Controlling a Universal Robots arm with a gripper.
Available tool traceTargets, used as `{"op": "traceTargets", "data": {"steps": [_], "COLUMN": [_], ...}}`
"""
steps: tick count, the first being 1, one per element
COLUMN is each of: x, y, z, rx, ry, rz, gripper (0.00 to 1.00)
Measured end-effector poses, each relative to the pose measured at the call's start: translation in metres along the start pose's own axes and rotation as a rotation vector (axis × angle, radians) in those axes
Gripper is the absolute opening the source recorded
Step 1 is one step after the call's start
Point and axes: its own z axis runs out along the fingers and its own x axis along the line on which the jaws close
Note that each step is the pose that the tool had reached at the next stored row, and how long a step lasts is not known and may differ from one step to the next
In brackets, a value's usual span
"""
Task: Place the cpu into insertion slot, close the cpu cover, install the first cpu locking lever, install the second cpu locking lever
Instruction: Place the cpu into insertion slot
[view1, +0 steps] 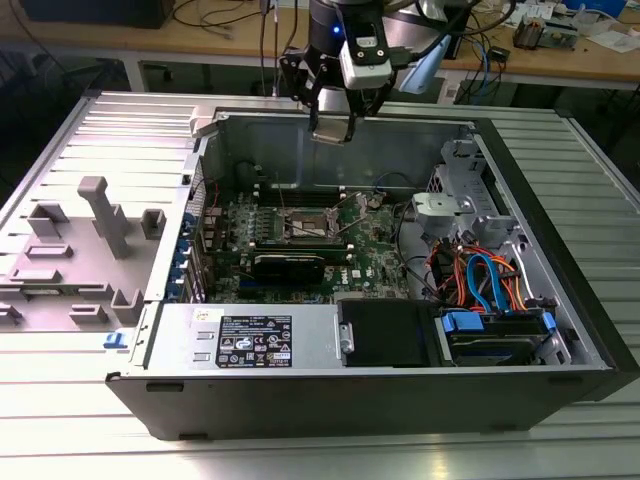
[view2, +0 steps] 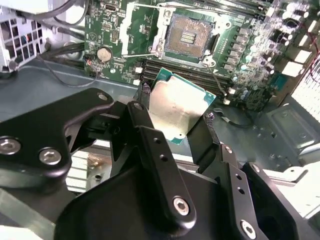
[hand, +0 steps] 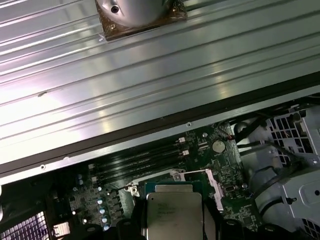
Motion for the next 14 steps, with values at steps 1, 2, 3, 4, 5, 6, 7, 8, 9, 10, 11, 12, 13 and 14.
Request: {"op": "traceTargets", "data": {"steps": [1,2,3,4,5,6,7,8,9,10,11,12,13,14], "x": [0.0,0.0,0.0,-0.0001,-0.0001,-0.0001,-0.0001,-0.0002,-0.0002,-0.0003,-0.0003,-0.0003,-0.0003,-0.0003], "y": [0.0,0.0,-0.0001,-0.0001,-0.0002,-0.0003,-0.0005,-0.0007,-0.0008,-0.0009,-0.001,-0.001,-0.001,-0.001], "z": [0.0002,0.0004,0.0005,0.0008,0.001,0.0013,0.0018,0.0018,0.0018,0.0018,0.0017,0.0017,0.0017,0.0017], "rx": [0.0002,0.0004,0.0006,0.0007,0.0008,0.001,0.0006,0.0006,0.0005,0.0007,0.0008,0.0007,0.0007,0.0007], "ry": [-0.0011,-0.0023,-0.0034,-0.0048,-0.0057,-0.007,-0.0086,-0.0087,-0.0087,-0.0087,-0.0087,-0.0087,-0.0087,-0.0087], "rz": [0.011,0.024,0.035,0.05,0.06,0.074,0.093,0.093,0.093,0.093,0.093,0.093,0.093,0.093], "gripper": [0.54,0.54,0.54,0.54,0.54,0.54,0.54,0.54,0.54,0.54,0.54,0.54,0.54,0.54]}}
